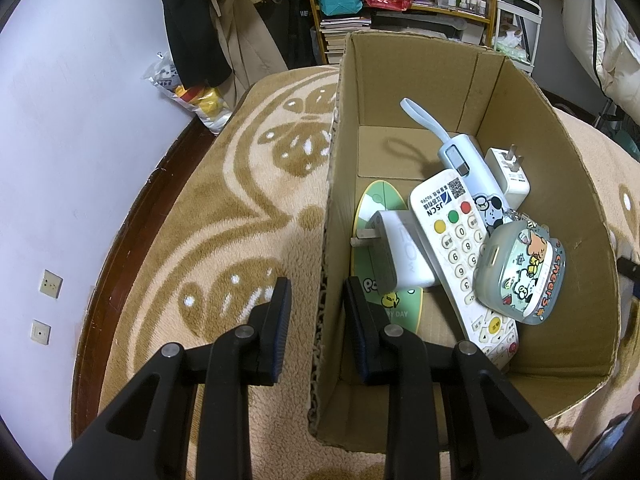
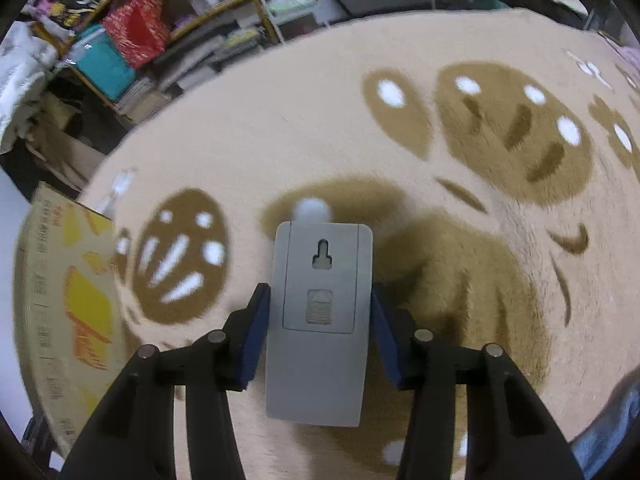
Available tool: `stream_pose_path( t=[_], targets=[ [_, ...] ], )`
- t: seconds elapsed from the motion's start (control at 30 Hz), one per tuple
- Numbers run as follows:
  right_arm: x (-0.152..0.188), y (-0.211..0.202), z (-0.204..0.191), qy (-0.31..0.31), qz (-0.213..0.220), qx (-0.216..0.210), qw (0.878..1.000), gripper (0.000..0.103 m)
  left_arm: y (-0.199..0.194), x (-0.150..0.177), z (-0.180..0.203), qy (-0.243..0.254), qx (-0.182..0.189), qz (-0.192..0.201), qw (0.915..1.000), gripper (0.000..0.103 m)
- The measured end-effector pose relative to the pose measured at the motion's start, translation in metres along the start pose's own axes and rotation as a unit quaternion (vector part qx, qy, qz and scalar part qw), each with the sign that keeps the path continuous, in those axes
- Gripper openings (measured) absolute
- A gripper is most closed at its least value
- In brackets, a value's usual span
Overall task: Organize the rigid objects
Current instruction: 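Carry the white plate into the box and open the right gripper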
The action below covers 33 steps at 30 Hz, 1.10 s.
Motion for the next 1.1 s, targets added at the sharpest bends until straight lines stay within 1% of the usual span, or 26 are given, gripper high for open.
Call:
stream_pose_path(
  t=[0.13, 0.27, 0.37, 0.57, 0.67, 0.97, 1.1],
  targets=[
    [-0.005, -0.017, -0.017, -0.024, 0.032, -0.011, 0.999, 0.051, 0.000, 0.000, -0.001, 0.000, 0.000, -0.001, 1.0000, 0.027],
    [-0.010, -0.030, -0.031, -0.038, 0.054, -0.036, 0.997, 0.051, 0.000, 0.000, -0.001, 0.000, 0.000, -0.001, 1.0000, 0.027],
    [-0.016, -0.042, -0.046, -0.052, 0.069, -0.062, 0.994, 0.051, 0.000, 0.000, -0.001, 0.000, 0.000, -0.001, 1.0000, 0.027],
    [-0.020, -0.073, -0.080, -0.090, 0.111, -0.100, 0.985, 0.051, 0.000, 0.000, -0.001, 0.000, 0.000, -0.001, 1.0000, 0.027],
    [-0.020, -0.086, -0.095, -0.106, 0.125, -0.117, 0.980, 0.051, 0.000, 0.000, -0.001, 0.000, 0.000, -0.001, 1.0000, 0.027],
    [-0.015, -0.112, -0.132, -0.139, 0.151, -0.153, 0.967, 0.051, 0.000, 0.000, 0.000, 0.000, 0.000, -0.001, 1.0000, 0.027],
    [-0.008, -0.125, -0.152, -0.159, 0.166, -0.171, 0.958, 0.051, 0.000, 0.000, 0.000, 0.000, 0.000, -0.001, 1.0000, 0.027]
  ],
)
Point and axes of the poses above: each gripper's, at about its wrist camera, not at the fingertips, and y roughly the way its jaws point, z to its right, x to its underside, the point moved 6 cm from there along y, roughly the way its jaws point, and after that the axes turned 1 degree about z, right-handed, at the moved point
